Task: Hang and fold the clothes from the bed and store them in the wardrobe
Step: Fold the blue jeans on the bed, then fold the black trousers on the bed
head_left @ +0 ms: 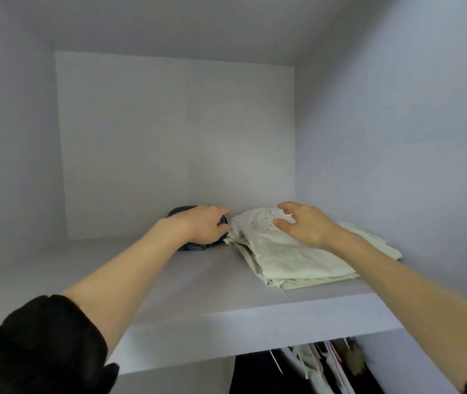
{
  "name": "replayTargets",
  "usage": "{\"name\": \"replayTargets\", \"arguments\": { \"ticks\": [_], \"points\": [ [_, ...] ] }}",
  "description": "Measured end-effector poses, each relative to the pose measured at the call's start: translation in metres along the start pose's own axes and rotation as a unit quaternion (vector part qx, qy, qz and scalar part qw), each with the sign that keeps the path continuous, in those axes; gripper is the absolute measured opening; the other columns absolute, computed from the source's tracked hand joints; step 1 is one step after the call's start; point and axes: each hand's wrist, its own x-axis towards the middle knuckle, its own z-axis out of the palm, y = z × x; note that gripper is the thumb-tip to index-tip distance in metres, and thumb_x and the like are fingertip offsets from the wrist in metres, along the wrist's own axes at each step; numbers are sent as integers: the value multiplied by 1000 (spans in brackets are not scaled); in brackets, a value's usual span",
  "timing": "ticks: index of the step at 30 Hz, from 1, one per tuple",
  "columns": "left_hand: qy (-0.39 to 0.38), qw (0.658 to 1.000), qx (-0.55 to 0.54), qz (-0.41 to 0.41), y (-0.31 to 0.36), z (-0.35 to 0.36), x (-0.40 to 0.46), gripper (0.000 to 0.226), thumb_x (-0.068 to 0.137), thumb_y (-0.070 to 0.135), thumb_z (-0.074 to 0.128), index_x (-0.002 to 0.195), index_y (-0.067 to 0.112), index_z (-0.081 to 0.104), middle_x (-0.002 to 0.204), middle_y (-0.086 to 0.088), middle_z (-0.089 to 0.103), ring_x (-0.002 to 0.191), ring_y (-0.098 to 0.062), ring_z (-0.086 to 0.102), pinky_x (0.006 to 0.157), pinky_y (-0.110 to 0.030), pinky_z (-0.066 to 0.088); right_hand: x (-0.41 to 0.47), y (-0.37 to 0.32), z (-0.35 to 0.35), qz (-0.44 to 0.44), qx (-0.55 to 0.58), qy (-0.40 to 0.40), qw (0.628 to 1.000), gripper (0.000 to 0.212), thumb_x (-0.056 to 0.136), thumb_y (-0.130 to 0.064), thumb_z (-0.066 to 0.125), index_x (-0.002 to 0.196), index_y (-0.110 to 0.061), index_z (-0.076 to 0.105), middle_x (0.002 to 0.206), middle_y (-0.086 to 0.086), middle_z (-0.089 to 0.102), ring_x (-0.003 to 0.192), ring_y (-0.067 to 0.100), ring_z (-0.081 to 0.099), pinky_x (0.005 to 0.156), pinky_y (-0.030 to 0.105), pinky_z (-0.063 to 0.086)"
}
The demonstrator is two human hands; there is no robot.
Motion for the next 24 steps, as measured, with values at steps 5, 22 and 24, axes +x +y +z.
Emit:
{"name": "replayTargets", "arguments": {
  "ticks": [5, 22, 24],
  "points": [
    [173, 967, -125, 140, 46, 24, -87, 40, 97, 22, 45, 137, 19, 44, 137, -2, 48, 123, -21, 46, 99, -26, 33, -103, -23, -20, 24, -13, 107, 994, 45, 95, -35, 49, 135, -16, 46, 131, 3, 57, 122, 22, 50, 104, 34, 37],
    [-98, 844, -369, 376, 272, 161, -359, 32, 98, 16, 47, 129, 14, 52, 127, 2, 57, 119, -9, 51, 99, -18, 36, -573, -21, -49, 351, -22, 104, 930, 38, 94, -34, 51, 131, -24, 50, 123, -3, 60, 94, 12, 60, 86, 24, 45],
    [-144, 818, -374, 413, 323, 179, -397, 31, 97, 15, 48, 127, 15, 54, 123, 4, 58, 118, -11, 52, 99, -20, 38, -644, -17, -66, 408, -34, 106, 906, 38, 95, -33, 51, 131, -22, 51, 124, 0, 61, 103, 16, 61, 91, 26, 44]
  ]
}}
